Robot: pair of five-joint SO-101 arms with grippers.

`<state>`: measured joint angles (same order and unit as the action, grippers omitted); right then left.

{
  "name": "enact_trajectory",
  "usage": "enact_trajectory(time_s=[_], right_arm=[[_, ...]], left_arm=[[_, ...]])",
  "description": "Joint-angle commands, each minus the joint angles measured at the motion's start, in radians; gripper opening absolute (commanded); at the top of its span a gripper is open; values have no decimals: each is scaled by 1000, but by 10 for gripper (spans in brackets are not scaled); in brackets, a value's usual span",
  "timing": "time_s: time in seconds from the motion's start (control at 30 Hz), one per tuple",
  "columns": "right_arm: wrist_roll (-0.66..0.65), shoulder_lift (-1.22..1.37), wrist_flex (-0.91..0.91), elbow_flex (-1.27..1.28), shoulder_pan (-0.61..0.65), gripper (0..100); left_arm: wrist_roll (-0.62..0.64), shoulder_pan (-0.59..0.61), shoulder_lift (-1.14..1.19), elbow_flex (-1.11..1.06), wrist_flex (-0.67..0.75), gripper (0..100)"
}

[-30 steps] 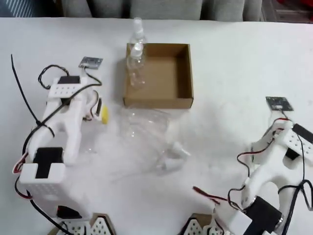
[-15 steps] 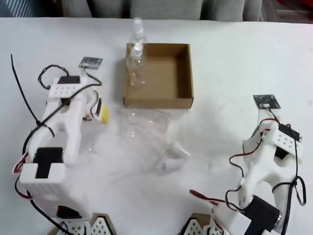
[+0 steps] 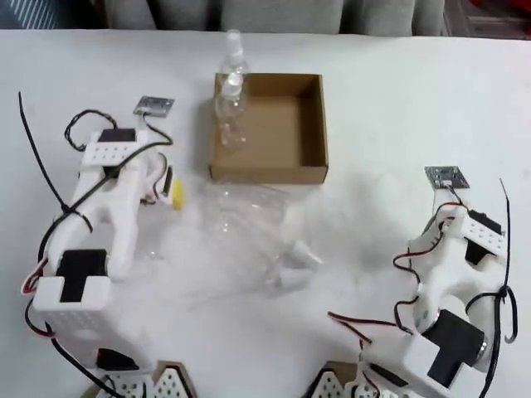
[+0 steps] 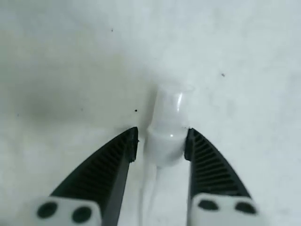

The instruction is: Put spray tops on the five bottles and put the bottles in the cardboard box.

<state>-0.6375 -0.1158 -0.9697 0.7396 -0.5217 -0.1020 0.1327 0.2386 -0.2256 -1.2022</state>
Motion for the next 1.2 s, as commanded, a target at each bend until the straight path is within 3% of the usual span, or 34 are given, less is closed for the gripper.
enact_trajectory(time_s=[0.0, 0.13, 0.33, 0.6, 0.77, 0.93, 1.17], right_arm=[[0, 1, 5, -44, 12, 17], [0, -8, -36, -110, -7, 17], [0, -88, -354, -344, -48, 16], [0, -306, -565, -341, -54, 16], [0, -487, -506, -138, -47, 18], [9, -661, -378, -143, -44, 18], [8, -759, -173, -170, 108, 17]], left_arm=[[6, 13, -64, 6, 12, 20], [6, 13, -64, 6, 14, 20], [12, 16, -85, 28, -8, 20], [14, 22, -367, 52, -138, 20], [15, -25, -509, 52, -187, 20], [15, -127, -610, 52, -187, 20], [15, -257, -858, -89, -152, 20]])
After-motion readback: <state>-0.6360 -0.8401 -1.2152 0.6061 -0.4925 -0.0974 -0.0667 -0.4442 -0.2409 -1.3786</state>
